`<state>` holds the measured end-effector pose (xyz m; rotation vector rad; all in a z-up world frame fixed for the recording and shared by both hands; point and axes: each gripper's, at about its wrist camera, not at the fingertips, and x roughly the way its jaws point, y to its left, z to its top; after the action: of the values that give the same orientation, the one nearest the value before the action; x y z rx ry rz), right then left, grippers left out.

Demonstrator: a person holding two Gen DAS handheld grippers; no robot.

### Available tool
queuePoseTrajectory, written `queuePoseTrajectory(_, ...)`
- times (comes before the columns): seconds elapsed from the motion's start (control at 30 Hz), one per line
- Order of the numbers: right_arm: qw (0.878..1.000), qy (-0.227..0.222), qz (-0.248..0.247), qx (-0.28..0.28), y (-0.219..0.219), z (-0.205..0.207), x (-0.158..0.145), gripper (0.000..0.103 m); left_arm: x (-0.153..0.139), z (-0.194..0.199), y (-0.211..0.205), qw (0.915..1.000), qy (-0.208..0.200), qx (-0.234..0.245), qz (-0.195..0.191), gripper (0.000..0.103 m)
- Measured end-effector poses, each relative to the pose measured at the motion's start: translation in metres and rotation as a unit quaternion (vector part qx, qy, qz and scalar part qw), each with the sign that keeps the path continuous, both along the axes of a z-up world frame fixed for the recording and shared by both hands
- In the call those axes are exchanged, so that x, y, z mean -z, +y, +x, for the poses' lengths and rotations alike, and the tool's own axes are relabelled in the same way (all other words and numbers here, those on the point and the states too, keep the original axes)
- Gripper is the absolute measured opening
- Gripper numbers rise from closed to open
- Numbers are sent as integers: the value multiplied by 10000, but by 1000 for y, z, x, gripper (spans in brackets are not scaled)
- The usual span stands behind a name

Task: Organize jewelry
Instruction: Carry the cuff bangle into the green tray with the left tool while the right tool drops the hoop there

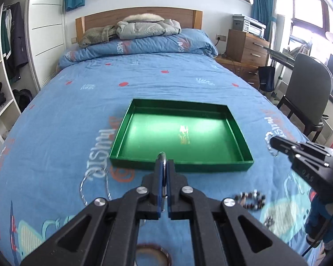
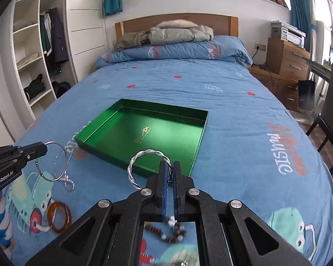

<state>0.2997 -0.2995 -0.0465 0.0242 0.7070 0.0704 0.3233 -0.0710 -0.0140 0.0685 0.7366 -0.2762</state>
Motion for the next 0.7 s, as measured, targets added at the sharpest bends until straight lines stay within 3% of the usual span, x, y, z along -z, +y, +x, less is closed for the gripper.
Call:
queuePoseTrajectory(0.17, 9993, 355, 54, 66, 0, 79, 29, 4, 5, 79, -23, 9988, 267, 276, -316, 2)
queuePoseTrajectory(0.33, 9963, 860, -2, 94, -1, 122, 72, 4, 51, 133, -31, 9965, 751, 184, -303, 2)
queuePoseTrajectory(0.5, 9925, 1179, -310, 22, 4, 141, 96, 4, 79, 158, -12, 9952, 938, -170, -202, 3)
queuePoseTrajectory(0.7, 9907, 1204, -636, -56, 6, 145, 99, 4, 111, 169, 1, 9910, 1256, -445, 127, 4)
